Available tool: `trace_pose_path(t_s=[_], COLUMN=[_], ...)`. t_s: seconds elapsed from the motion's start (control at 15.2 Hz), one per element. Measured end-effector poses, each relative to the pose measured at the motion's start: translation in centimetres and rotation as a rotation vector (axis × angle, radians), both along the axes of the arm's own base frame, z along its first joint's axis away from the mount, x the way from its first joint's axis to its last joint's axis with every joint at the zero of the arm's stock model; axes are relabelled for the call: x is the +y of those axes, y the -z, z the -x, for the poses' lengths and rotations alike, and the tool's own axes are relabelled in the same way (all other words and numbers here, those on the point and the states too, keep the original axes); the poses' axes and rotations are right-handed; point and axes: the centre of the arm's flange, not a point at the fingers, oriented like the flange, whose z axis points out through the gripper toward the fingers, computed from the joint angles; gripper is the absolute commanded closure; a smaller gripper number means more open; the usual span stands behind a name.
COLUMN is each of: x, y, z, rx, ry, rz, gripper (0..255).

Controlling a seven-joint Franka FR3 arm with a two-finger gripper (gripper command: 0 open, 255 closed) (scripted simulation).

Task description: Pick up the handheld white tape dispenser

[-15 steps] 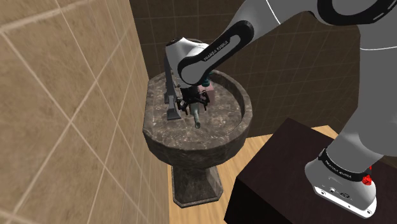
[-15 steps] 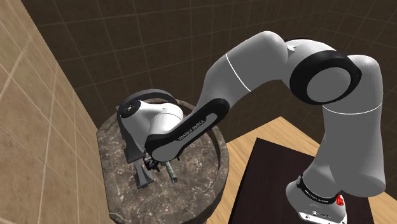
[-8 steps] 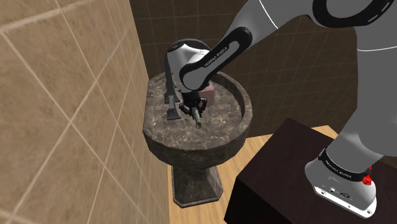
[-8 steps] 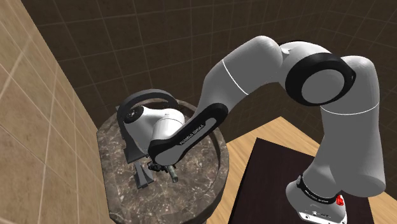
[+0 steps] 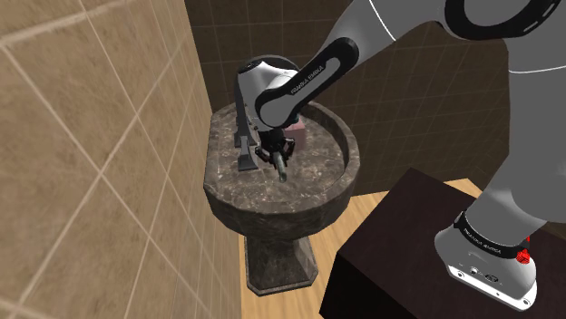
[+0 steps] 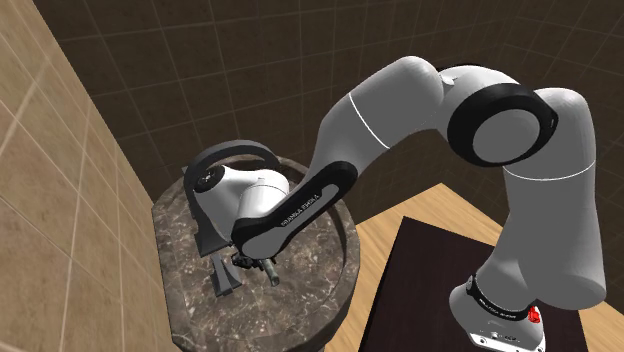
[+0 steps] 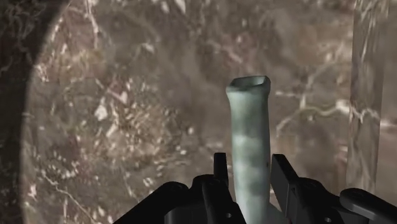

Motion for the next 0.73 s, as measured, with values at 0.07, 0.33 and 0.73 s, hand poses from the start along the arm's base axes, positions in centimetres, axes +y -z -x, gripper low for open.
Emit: trace_pose_path(t_s=[0.07, 0.33, 0.73], x=[-0.1, 0.0, 0.1], y=[-0.4, -2.4, -5.6], z=[0.0, 0.0, 0.0], rx=[0.0, 0.0, 0.0], ry=[0.0, 0.0, 0.0], rz=[0.0, 0.0, 0.0], gripper=[255, 255, 255])
